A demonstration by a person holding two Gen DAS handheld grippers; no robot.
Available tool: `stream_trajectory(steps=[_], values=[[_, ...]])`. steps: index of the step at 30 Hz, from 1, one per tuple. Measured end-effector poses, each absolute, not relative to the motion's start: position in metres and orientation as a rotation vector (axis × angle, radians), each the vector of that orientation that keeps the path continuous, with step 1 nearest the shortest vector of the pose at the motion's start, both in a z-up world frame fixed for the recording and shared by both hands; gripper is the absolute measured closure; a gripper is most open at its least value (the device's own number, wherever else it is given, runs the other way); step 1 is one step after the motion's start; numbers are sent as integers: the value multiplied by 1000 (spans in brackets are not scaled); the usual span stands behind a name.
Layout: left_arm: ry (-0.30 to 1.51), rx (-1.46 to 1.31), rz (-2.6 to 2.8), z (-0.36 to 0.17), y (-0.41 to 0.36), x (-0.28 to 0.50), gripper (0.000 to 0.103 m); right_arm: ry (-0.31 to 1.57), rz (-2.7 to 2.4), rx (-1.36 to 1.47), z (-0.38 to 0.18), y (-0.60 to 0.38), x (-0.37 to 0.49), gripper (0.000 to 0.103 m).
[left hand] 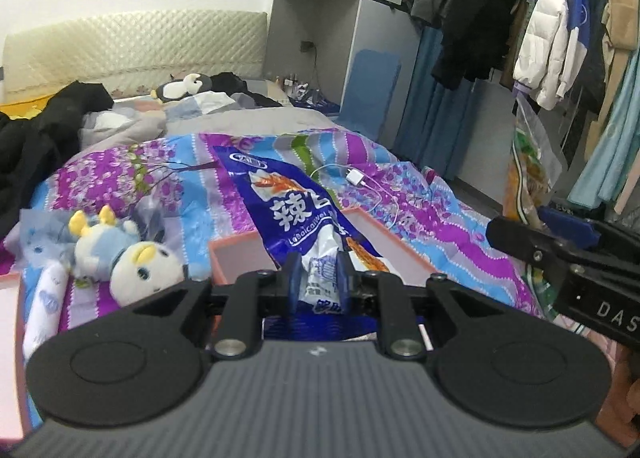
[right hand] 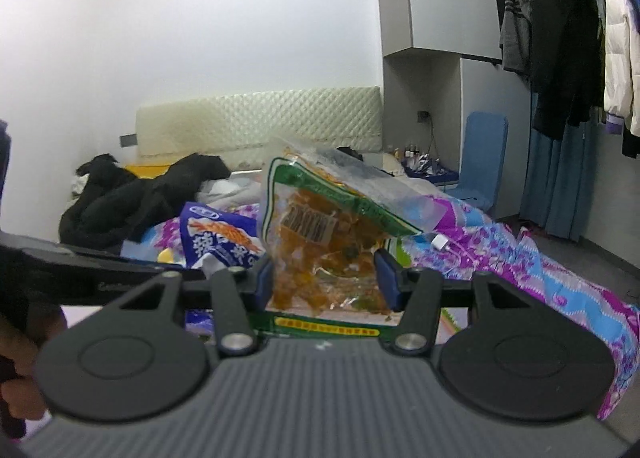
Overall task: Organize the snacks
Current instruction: 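Lift both held bags and carry them over the deep pink box, then open both tools to drop the bags into the deep pink box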
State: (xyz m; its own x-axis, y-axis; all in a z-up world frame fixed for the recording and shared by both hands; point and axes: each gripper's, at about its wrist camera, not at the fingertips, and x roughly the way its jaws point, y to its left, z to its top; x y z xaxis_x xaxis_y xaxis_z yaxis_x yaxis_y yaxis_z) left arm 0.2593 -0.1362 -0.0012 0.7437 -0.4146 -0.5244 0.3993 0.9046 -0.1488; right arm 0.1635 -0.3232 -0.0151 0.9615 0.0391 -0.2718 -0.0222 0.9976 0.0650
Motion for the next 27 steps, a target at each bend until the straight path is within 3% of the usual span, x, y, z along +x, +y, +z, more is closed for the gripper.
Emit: stream_trajectory(steps=[12, 19, 27], values=[[768, 46, -434, -42, -178, 373, 83, 561, -39, 56, -78, -363, 278, 48], [899, 94, -436, -88, -186, 394, 83, 720, -14, 44, -119, -361, 306, 48], [925, 82, -421, -102, -181, 393, 83, 764, -10, 57, -128, -364, 306, 46]])
